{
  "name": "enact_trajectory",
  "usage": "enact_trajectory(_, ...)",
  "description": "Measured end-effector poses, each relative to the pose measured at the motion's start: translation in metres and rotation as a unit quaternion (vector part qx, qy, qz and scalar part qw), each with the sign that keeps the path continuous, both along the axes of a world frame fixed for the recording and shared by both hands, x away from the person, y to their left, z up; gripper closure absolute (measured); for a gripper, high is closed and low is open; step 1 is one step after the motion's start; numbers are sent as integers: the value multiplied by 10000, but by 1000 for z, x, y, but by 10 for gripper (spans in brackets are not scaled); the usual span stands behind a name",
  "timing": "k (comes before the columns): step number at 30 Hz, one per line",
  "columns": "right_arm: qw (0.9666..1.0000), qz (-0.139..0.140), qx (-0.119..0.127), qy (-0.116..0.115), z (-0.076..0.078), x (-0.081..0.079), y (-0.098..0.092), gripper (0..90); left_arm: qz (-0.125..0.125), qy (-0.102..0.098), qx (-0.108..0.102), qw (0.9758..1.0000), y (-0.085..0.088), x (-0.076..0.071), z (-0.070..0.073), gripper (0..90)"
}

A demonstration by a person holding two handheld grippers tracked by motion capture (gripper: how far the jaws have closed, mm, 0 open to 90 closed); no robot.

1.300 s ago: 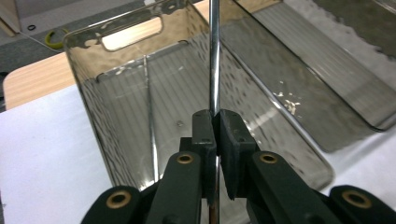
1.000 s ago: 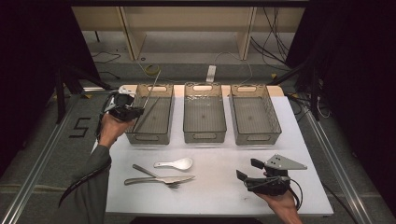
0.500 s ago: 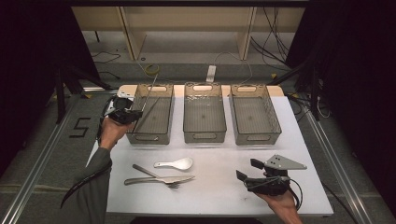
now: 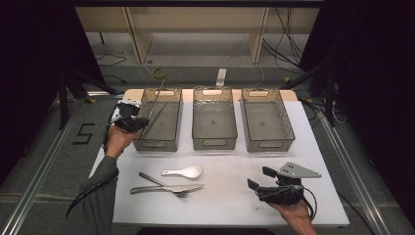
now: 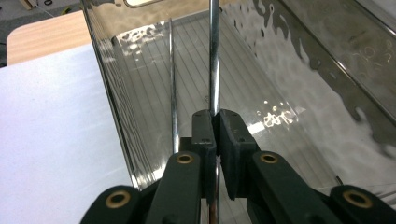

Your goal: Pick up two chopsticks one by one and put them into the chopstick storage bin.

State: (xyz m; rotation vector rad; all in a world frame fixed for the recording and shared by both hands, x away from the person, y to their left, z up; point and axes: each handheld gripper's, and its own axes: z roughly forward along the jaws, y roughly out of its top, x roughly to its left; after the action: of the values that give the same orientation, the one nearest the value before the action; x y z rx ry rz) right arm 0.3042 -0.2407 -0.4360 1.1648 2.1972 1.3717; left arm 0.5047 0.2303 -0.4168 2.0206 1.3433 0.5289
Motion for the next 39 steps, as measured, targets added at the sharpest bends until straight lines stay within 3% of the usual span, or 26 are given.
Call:
enact_trajectory(9, 10000, -7, 2, 4, 0, 0, 0, 275, 79, -36, 28, 10000, -1, -1, -3, 807)
enact_trajectory(18, 10000, -12, -5, 0, 0, 0, 0, 275, 15, -130, 78, 9999, -2, -12, 23, 505)
enact_trajectory(26, 10000, -36, -15, 8, 0, 0, -1, 275, -486, -157, 19, 9987, -14, -43, 41, 375)
enact_trajectory(31, 10000, -43, -17, 11, 0, 0, -1, 275, -639, -196, -91, 9977, -15, -56, 42, 339)
enact_trajectory(39, 10000, -13, -20, -31, 1, 0, 0, 274, -904, -145, -96, 9957, -19, -68, 43, 298)
